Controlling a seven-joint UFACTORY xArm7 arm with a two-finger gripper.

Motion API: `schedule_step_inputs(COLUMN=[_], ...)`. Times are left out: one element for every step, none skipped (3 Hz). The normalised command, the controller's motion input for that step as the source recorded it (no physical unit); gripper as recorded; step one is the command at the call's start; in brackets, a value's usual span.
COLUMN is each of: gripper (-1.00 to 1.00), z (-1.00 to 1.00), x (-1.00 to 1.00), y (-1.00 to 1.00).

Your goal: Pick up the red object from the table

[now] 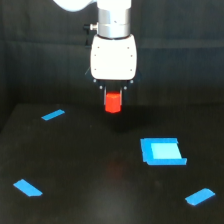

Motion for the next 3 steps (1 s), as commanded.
schedule_step_inputs(gripper=[-1.0, -0.83, -0.99], z=[0.79, 0.65, 0.33], x=[-0.04, 0.01, -0.06], y=[0.09, -0.07, 0.07])
